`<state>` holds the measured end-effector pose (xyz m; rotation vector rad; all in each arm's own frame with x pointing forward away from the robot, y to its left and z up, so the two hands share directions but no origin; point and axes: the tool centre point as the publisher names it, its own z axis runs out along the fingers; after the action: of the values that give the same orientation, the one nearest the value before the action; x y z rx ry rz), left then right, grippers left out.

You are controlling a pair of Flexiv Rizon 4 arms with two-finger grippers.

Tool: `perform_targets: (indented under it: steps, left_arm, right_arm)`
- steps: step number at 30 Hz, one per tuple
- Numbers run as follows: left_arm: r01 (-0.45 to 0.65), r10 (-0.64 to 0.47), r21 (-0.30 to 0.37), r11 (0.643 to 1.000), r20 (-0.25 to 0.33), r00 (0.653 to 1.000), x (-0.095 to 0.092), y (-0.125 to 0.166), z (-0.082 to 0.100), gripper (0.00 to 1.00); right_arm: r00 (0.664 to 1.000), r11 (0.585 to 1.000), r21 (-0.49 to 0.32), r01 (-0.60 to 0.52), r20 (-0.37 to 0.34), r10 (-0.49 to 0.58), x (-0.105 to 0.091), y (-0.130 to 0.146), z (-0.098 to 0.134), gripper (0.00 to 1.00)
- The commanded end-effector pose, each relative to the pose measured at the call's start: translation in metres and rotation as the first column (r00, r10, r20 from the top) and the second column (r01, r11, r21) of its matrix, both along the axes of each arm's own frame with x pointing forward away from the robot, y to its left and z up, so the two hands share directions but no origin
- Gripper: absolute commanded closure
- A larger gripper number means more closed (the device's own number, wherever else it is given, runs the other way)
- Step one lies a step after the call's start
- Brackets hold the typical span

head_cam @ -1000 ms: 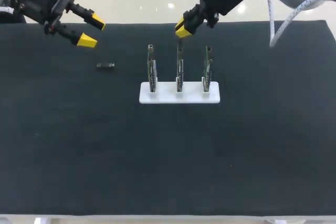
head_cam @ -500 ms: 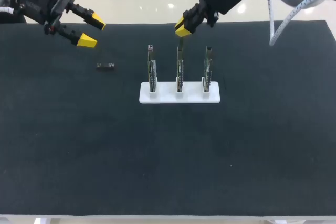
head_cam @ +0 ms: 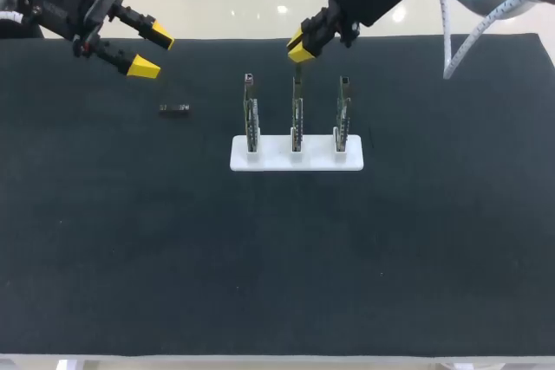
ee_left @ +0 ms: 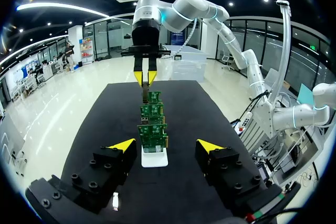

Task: Pick up the optical module with the left hand, and insert it into the network port with the right hand.

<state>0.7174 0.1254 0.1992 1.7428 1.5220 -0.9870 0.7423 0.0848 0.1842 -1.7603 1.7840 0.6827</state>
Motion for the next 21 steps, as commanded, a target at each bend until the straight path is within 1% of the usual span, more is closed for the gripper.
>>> perform_targets:
  steps: [1, 11, 21]
  left_arm:
    - [0.001, -0.001, 0.003, 1.0, -0.001, 1.0, 0.0006, -0.0002, 0.0002, 0.0]
    - [0.001, -0.001, 0.003, 1.0, -0.001, 1.0, 0.0006, -0.0002, 0.0002, 0.0]
    - [0.001, -0.001, 0.003, 1.0, -0.001, 1.0, 0.0006, -0.0002, 0.0002, 0.0]
  right_arm:
    - [1.0, 1.0, -0.008, 0.0, 0.001, 0.0, -0.0002, 0.0007, 0.001, 1.0]
    - [1.0, 1.0, -0.013, -0.003, -0.003, 0.003, 0.0001, 0.0007, 0.0032, 1.0]
    - [1.0, 1.0, 0.0, -0.001, -0.002, 0.001, 0.0003, 0.0015, -0.0021, 1.0]
